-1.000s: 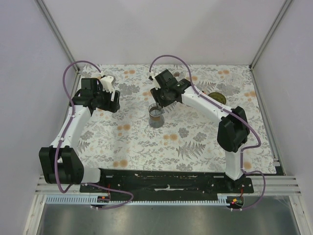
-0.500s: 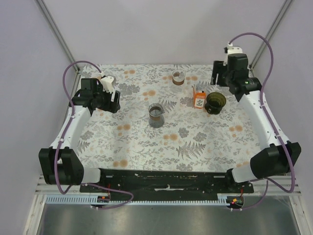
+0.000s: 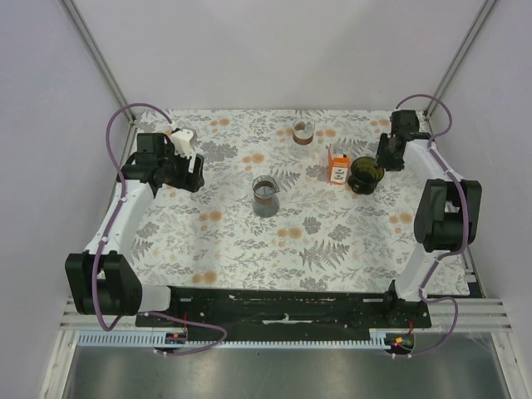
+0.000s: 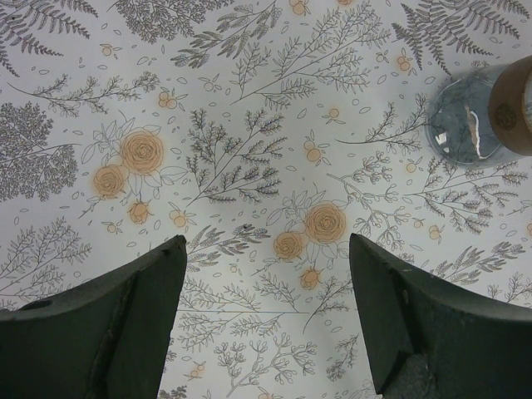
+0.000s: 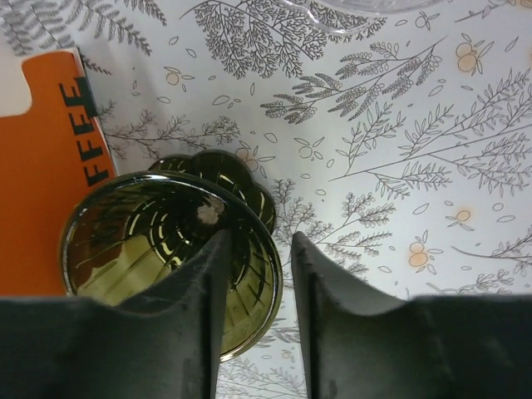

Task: Place the coffee filter in the dripper
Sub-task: Pick up the coffee dripper from the center of the board, then place the coffee dripper on the coffee server.

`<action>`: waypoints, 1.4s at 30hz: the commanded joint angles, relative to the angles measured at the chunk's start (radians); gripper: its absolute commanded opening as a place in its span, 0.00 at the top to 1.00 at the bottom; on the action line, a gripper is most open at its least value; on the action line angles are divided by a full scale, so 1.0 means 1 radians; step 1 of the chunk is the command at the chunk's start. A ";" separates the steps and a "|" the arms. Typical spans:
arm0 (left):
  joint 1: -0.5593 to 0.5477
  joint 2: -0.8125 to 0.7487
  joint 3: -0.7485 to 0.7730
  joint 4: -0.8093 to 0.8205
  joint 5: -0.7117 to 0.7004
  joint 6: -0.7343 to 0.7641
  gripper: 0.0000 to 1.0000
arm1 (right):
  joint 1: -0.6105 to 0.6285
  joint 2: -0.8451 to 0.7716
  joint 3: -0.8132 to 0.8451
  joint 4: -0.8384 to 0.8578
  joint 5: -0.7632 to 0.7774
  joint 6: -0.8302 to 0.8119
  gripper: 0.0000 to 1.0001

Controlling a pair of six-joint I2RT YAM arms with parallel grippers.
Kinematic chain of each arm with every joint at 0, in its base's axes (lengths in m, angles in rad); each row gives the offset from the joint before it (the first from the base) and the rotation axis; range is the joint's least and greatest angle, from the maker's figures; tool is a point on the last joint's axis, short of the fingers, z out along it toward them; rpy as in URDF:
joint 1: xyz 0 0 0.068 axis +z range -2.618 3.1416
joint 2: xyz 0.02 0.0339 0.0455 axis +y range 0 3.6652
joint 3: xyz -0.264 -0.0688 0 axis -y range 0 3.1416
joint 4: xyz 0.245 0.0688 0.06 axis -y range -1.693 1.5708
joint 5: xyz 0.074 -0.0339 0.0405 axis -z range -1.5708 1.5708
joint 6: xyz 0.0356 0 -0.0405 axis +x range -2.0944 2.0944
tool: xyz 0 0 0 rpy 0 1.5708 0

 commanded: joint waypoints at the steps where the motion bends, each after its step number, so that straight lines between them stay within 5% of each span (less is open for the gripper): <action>1: 0.003 -0.035 0.010 0.000 0.007 0.033 0.16 | -0.006 0.008 0.011 0.032 -0.024 0.003 0.67; 7: 0.003 -0.035 0.013 0.000 0.007 0.033 0.16 | -0.015 -0.033 0.011 0.018 -0.003 -0.033 1.00; 18: 0.003 -0.039 0.007 -0.003 0.018 0.035 0.16 | -0.010 -0.310 0.135 -0.112 -0.128 -0.127 1.00; 28: 0.003 -0.043 0.010 -0.004 0.024 0.035 0.16 | 0.144 -0.446 0.236 -0.155 -0.320 -0.112 1.00; 37: 0.003 -0.046 0.013 -0.010 0.024 0.034 0.16 | 0.377 -0.340 0.313 -0.086 -0.634 0.003 1.00; 42: 0.003 -0.046 0.012 -0.012 0.025 0.035 0.16 | 0.465 -0.210 0.362 -0.083 -0.679 0.025 1.00</action>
